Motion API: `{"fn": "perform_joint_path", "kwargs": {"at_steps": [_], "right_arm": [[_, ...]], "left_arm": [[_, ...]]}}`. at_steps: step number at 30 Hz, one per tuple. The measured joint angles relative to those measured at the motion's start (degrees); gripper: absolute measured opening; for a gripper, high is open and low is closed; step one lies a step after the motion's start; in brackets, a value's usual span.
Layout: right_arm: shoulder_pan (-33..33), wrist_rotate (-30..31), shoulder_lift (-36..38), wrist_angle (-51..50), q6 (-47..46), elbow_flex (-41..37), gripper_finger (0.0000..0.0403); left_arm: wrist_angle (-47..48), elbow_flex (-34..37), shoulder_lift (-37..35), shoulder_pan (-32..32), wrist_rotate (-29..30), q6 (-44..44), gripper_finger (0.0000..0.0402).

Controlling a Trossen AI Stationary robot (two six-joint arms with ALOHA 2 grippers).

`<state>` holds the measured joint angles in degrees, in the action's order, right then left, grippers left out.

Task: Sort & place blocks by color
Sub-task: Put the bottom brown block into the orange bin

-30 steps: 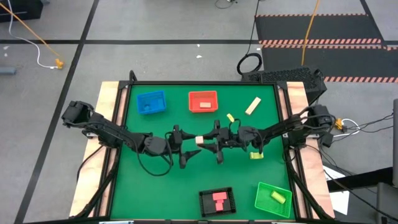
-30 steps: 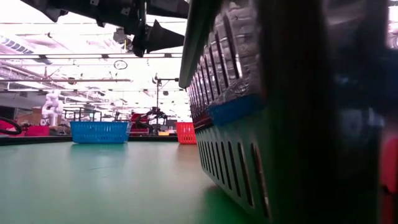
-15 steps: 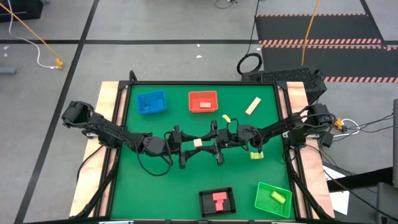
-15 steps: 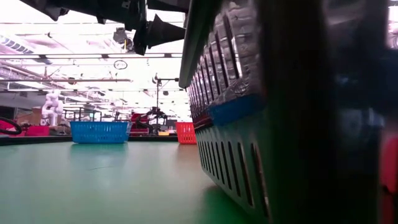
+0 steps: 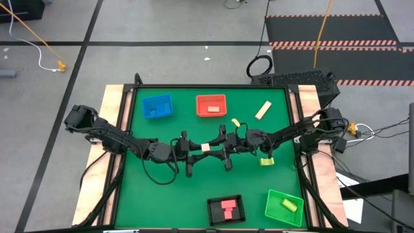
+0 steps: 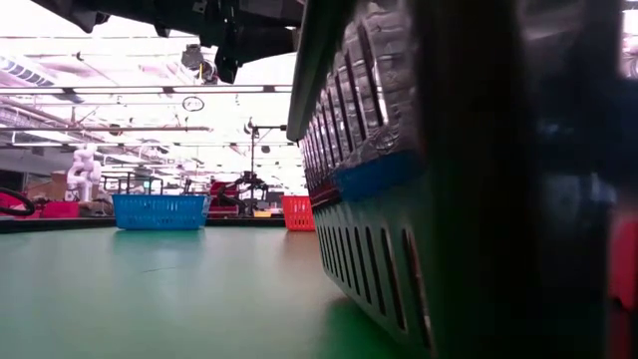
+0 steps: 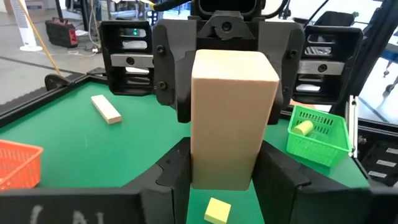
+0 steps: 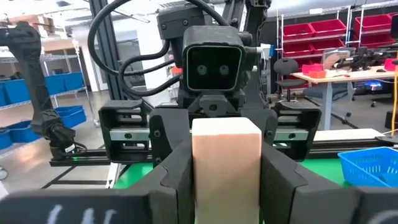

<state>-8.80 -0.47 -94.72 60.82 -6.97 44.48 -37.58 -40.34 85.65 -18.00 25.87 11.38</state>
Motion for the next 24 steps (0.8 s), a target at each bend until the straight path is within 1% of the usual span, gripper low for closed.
{"fn": "perform_joint_path", "kwargs": {"at_steps": [2,7,9,11,13,18,20,24], "right_arm": [[0.0,0.2,0.0,-0.7,0.2,0.0,0.0148],[-0.1,0.0,0.2,-1.2,0.2,-0.1,0.0260],[-0.1,0.0,0.8,-2.5,0.2,-0.1,0.0293],[-0.1,0.3,2.5,-6.5,0.1,-0.1,0.0317],[-0.2,2.0,5.2,-13.1,-1.3,-0.1,0.0332],[0.1,11.5,13.7,-36.1,-9.4,-0.1,0.0339],[0.1,13.9,17.4,-45.1,-14.5,-0.1,0.0339],[0.5,15.6,23.3,-58.8,-27.6,-0.1,0.0338]], "left_arm": [[0.2,0.0,0.0,0.0,0.1,0.1,0.0132],[0.2,0.0,0.0,0.1,0.4,0.7,0.0132],[0.2,0.0,0.0,0.1,0.4,0.7,0.0132],[0.5,0.0,0.0,0.1,0.3,1.2,0.0132],[0.7,0.0,0.0,0.1,0.2,2.1,0.0132],[1.5,0.0,-0.1,1.5,0.1,4.0,0.0132],[1.9,0.0,-0.1,3.1,0.0,5.3,0.0132],[4.1,0.0,-0.1,7.8,-0.2,8.1,0.0132]]}}
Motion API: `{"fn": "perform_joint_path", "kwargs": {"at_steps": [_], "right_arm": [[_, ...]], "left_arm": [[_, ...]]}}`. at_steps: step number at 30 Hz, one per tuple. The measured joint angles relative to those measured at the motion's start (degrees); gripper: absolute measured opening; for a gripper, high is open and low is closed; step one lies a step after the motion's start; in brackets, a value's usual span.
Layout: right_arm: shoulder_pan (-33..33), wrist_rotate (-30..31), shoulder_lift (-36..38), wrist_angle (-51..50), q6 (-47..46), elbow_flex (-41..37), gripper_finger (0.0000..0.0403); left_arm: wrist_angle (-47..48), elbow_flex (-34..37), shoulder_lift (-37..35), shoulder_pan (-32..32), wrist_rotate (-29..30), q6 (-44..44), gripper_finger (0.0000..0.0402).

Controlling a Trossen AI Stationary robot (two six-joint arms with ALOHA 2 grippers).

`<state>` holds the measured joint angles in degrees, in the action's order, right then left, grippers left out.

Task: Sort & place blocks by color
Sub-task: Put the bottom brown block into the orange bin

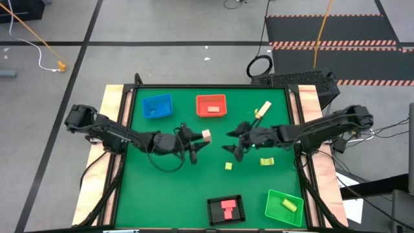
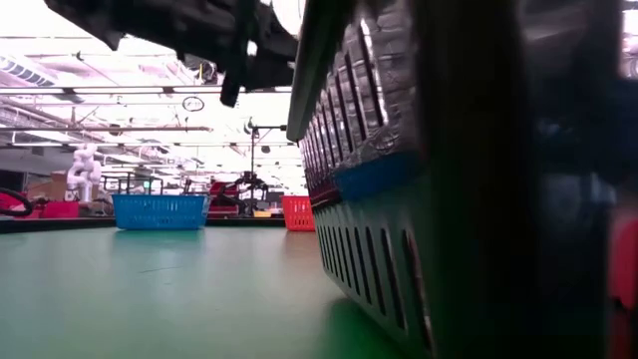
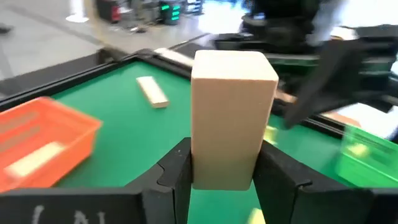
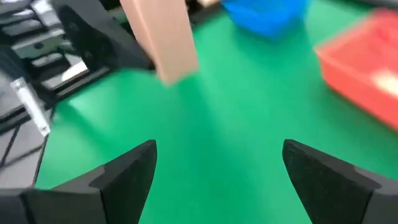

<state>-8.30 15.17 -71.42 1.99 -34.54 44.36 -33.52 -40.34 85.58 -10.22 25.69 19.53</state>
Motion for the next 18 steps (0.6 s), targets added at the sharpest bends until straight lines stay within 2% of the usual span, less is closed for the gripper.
{"fn": "perform_joint_path", "kwargs": {"at_steps": [3,6,8,11,15,18], "right_arm": [[0.5,0.0,3.0,-7.2,-9.3,0.0,0.0338],[0.4,-0.3,4.4,-13.4,-14.2,0.0,0.0338],[0.3,-1.3,4.8,-17.5,-14.0,0.0,0.0338],[0.3,-6.6,4.8,-22.2,-10.0,0.0,0.0338],[0.3,-12.0,4.8,-25.9,-7.4,0.0,0.0338],[0.3,-14.4,4.8,-27.8,-6.3,0.0,0.0338]], "left_arm": [[2.5,0.0,0.0,4.1,-0.1,2.1,0.0132],[4.3,0.0,0.0,8.2,-1.5,2.2,0.0132],[6.0,0.0,0.0,10.8,-3.5,2.2,0.0132],[7.6,0.0,0.6,14.1,-4.1,2.2,0.0132],[5.1,0.0,4.3,17.7,-4.5,0.4,0.0132],[1.5,-0.1,8.5,20.2,-6.9,-2.7,0.0132]]}}
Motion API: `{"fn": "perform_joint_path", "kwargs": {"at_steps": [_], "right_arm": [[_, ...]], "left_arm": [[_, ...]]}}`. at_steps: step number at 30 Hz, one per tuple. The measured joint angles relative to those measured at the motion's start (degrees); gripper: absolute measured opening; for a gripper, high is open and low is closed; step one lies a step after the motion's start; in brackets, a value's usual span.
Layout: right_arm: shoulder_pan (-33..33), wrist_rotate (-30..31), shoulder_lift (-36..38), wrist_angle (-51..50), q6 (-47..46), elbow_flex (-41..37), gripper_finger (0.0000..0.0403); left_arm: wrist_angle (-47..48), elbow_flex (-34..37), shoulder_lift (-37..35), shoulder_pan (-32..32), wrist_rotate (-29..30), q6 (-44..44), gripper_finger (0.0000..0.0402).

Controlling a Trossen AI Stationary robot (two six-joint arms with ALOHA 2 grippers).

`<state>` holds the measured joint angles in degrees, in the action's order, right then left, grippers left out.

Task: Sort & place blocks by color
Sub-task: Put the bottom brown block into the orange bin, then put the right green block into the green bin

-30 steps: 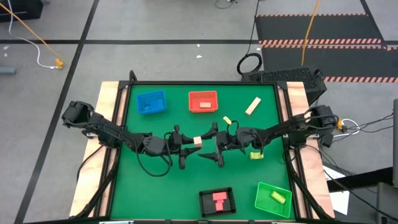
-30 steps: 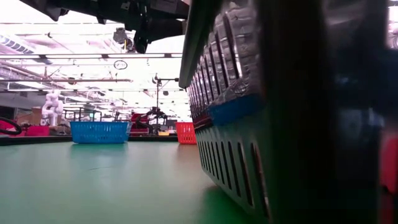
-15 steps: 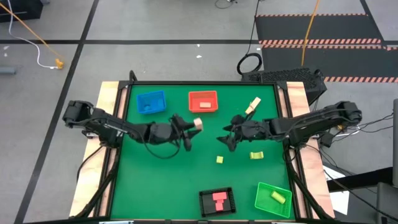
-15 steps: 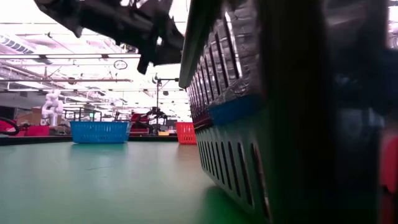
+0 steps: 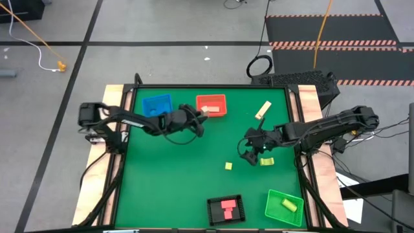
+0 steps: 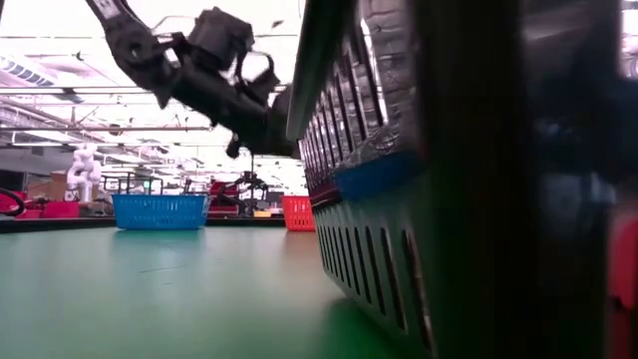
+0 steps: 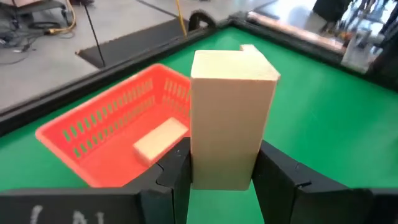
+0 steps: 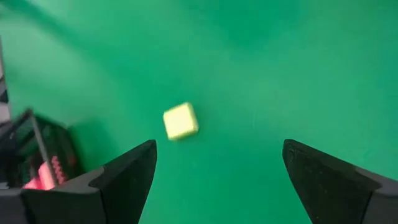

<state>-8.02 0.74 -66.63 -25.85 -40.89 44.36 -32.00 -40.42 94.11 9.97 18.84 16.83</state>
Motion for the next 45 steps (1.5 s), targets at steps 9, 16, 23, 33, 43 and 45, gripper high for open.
{"fn": "perform_joint_path", "kwargs": {"at_steps": [9,16,23,33,43,45], "right_arm": [[-2.5,-2.4,0.0,-8.1,3.8,0.0,0.0338],[-4.2,0.8,0.0,-12.6,5.7,0.0,0.0338],[-4.2,0.9,0.0,-12.6,4.6,0.0,0.0338],[-6.7,-1.1,0.0,-14.4,3.5,0.0,0.0338],[-14.1,2.5,0.0,-18.3,4.5,-1.4,0.0338],[-15.0,4.1,0.0,-17.6,6.0,-2.9,0.0338]], "left_arm": [[-7.3,-0.9,7.9,4.3,-5.8,-6.6,0.0132],[-6.8,-2.6,8.0,6.3,-3.8,-12.9,0.0133],[-2.0,-5.1,8.0,8.7,-0.7,-12.6,0.0207],[-1.0,-5.2,8.0,8.3,-2.8,-7.1,0.0188],[-3.1,-5.2,3.5,1.0,-13.2,-0.2,0.0177],[-2.8,-5.2,1.4,-1.1,-13.8,-0.2,0.0177]]}}
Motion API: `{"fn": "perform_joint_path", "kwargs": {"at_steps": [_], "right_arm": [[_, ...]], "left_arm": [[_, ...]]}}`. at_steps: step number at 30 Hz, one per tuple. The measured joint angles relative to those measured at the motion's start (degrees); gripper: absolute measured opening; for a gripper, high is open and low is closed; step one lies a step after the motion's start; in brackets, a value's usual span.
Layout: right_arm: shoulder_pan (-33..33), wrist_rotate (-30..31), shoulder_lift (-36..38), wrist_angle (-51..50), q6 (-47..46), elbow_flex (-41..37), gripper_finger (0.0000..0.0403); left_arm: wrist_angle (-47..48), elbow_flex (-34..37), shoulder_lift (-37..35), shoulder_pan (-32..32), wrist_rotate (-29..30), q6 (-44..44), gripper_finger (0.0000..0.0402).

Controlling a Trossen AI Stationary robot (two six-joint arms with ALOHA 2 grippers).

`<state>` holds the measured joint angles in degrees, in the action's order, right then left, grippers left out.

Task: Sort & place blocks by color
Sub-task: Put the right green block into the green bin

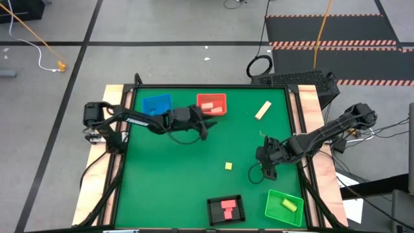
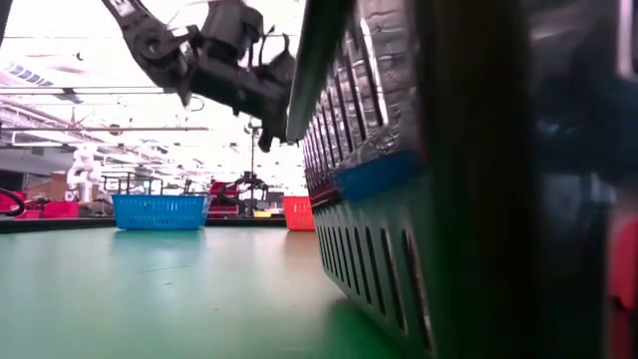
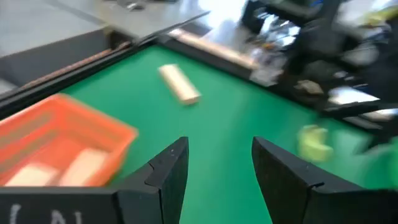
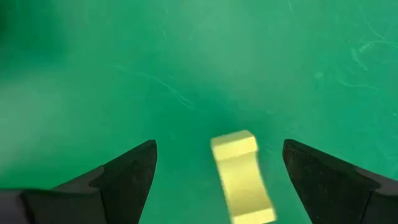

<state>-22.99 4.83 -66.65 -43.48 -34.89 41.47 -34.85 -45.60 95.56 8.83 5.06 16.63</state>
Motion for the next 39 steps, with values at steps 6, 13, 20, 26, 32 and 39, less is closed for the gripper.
{"fn": "perform_joint_path", "kwargs": {"at_steps": [6,13,20,26,32,39], "right_arm": [[-0.6,1.1,0.0,2.8,-0.3,-5.5,0.0338],[-0.5,1.2,0.0,11.4,-1.6,-12.4,0.0338],[-0.5,2.3,0.2,16.3,-6.5,-16.4,0.0334],[-0.5,3.0,0.2,16.3,-6.5,-16.7,0.0282],[-0.5,4.1,0.1,16.6,-7.1,-16.7,0.0183],[-0.5,4.6,0.1,18.6,-13.4,-16.8,0.0112]], "left_arm": [[0.0,0.0,-5.6,-7.0,-0.1,-3.1,0.0177],[-0.3,0.0,-10.2,-12.4,-0.1,-6.5,0.0177],[0.2,0.0,-10.9,-14.9,-0.1,-5.9,0.0177],[1.1,0.0,-10.9,-16.4,0.0,-5.6,0.0177],[1.3,0.0,-10.9,-17.6,0.0,-5.6,0.0177],[2.5,0.0,-10.9,-18.0,0.0,-5.6,0.0177]]}}
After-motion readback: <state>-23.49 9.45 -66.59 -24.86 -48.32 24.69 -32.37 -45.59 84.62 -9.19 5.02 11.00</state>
